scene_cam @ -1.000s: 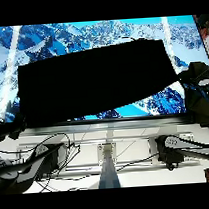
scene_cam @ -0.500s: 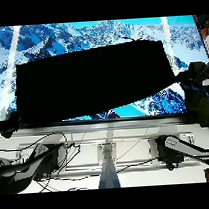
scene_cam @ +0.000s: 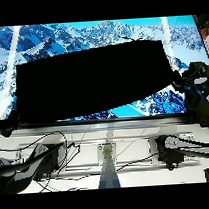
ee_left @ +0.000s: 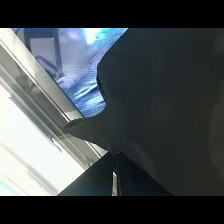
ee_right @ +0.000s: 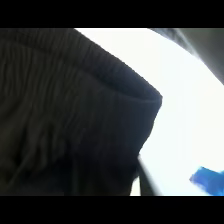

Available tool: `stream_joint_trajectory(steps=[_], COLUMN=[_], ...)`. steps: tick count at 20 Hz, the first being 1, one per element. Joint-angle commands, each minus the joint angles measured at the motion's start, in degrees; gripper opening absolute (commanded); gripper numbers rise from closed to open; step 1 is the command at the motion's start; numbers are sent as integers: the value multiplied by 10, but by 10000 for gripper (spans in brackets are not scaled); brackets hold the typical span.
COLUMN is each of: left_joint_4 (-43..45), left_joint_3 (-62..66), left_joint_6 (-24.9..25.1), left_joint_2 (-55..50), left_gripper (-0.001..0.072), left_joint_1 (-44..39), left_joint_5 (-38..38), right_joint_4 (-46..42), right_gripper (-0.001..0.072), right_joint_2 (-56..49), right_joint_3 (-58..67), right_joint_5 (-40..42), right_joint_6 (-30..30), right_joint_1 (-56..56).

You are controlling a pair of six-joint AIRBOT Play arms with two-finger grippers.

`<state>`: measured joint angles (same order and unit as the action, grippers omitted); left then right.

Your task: Fold the clothes and pants, and hang the long-sleeved shirts on hangers.

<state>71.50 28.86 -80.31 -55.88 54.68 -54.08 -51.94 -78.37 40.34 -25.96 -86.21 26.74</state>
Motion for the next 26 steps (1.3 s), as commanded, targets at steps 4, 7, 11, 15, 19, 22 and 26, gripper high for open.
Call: stream_joint_trajectory(steps=[4,7,11,15,19,22,26], left_joint_4=[-1,0,0,7,8,4,0], left_joint_3=[10,60,146,158,158,166,194], left_joint_6=[2,19,28,57,65,79,39], left_joint_2=[0,0,0,2,24,33,23], left_gripper=[14,13,14,13,13,10,7], left_joint_1=[0,1,1,1,1,-17,-113], left_joint_5=[-6,-54,-115,-148,-147,-127,-8], right_joint_4=[-43,-151,-329,-369,-370,-340,-246], right_gripper=[17,17,17,17,17,17,17], right_joint_2=[7,73,185,291,394,426,385], right_joint_3=[37,43,33,9,6,6,6], right_joint_5=[-41,-116,-191,-268,-323,-304,-219], right_joint_6=[55,42,-45,-47,-46,-46,-47], right_joint_1=[-7,-7,-4,16,43,43,43])
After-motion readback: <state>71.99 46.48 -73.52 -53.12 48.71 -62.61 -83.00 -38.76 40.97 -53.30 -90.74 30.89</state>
